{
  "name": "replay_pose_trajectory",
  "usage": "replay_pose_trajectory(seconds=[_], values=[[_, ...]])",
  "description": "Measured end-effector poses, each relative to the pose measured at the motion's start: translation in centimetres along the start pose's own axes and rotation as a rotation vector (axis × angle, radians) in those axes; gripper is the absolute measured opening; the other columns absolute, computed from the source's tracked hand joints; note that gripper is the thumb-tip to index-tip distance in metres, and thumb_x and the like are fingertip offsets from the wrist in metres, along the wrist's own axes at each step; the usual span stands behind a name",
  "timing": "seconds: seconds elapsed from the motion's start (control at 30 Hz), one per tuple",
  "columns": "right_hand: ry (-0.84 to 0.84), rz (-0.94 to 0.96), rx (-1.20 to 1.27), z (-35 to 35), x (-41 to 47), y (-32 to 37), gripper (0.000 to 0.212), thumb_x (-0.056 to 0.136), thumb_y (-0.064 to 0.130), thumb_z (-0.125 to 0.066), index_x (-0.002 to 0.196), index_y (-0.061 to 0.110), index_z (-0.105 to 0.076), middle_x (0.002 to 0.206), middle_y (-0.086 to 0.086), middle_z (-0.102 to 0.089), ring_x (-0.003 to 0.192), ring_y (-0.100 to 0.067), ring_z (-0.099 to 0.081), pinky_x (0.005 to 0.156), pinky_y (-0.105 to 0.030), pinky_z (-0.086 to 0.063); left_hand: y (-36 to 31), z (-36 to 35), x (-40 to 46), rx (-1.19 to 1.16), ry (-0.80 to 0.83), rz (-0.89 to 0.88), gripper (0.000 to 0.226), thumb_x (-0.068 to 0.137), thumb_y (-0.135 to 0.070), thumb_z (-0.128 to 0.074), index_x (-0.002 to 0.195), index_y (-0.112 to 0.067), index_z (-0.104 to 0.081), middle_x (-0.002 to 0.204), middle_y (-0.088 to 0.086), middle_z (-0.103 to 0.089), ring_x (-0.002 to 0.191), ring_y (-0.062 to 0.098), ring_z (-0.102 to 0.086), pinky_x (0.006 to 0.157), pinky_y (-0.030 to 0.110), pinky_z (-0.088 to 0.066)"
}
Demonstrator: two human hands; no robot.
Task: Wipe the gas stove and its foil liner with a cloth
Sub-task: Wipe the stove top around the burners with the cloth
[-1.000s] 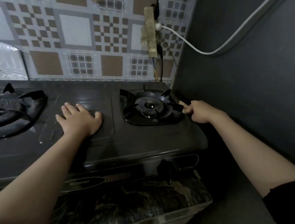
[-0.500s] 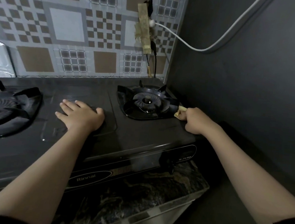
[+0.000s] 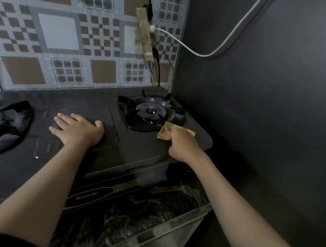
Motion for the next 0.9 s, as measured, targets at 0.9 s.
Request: replay_pose_trajectory(seconds=[0.9], values=[[0.155, -0.031, 1.736, 0.0, 0.8, 13.9, 0.043, 0.087, -0.013, -0.033, 0.119, 0.003, -0.058, 0.094, -0.014, -0.064, 0.081, -0.024, -0.061, 0.058, -0.027, -0.053, 3.8, 7.4, -6.2, -1.294, 0.097, -0.248, 0.02, 0.093, -0.03, -0.061, 0.089, -0.013, -0.071, 0.098, 0.011, -0.073, 0.091, 0.023, -0.066, 0.08, 0.034, -0.051]])
Point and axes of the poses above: each hand's wrist, its own x-axis towards the middle knuckle, its own z-axis out of the back of the hand, y = z × x, the point moved 9 cm from there along x, towards the middle knuckle
